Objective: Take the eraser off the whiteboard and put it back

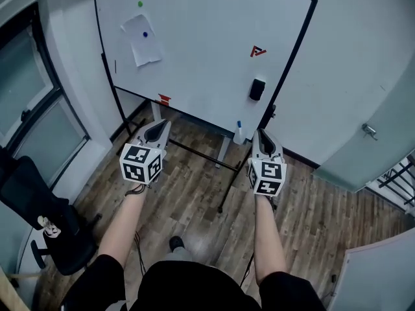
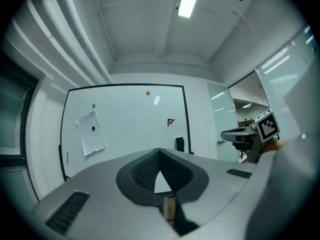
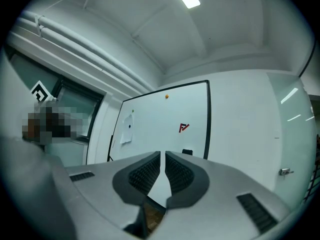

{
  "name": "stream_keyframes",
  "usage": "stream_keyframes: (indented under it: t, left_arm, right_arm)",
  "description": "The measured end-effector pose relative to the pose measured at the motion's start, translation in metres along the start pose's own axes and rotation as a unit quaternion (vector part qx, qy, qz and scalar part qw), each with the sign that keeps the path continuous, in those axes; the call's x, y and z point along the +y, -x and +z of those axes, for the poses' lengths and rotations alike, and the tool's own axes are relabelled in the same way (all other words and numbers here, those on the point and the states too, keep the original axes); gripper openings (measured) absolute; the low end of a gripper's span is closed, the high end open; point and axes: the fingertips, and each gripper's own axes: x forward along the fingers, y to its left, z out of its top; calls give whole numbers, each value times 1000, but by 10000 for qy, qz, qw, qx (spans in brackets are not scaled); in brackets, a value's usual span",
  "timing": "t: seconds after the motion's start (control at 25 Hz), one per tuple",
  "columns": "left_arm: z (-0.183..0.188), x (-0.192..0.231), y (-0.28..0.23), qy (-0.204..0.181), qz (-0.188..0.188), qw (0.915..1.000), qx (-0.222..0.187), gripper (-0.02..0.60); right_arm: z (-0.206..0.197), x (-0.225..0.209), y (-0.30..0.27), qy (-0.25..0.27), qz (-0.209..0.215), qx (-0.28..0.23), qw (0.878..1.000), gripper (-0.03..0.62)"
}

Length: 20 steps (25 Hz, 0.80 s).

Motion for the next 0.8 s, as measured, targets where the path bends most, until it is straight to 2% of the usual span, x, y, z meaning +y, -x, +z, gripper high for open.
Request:
stream_keyframes:
  t: [0.28, 0.6, 0.64, 0.72, 0.8]
  left_arm:
    - [-4, 39, -53, -55, -359, 9993, 51, 18]
    - [-19, 42, -114, -37, -810, 9967, 72, 17]
    - [-21, 43, -122, -40, -842, 9964, 86, 18]
    - [-24, 48, -139, -22, -884, 9960, 105, 17]
    - [-25, 52, -155, -15, -930, 9956, 123, 18]
  right_arm:
    - [-4, 1, -56, -63, -374, 97, 9992, 26]
    - [-31, -19, -116, -133, -619, 353, 9974, 35]
    - [-32, -21, -124, -120, -640, 360, 9972, 56]
    - [-38, -27, -142, -143, -721, 426, 9964, 166]
    - [-43, -36, -159, -184, -861, 489, 9949, 210]
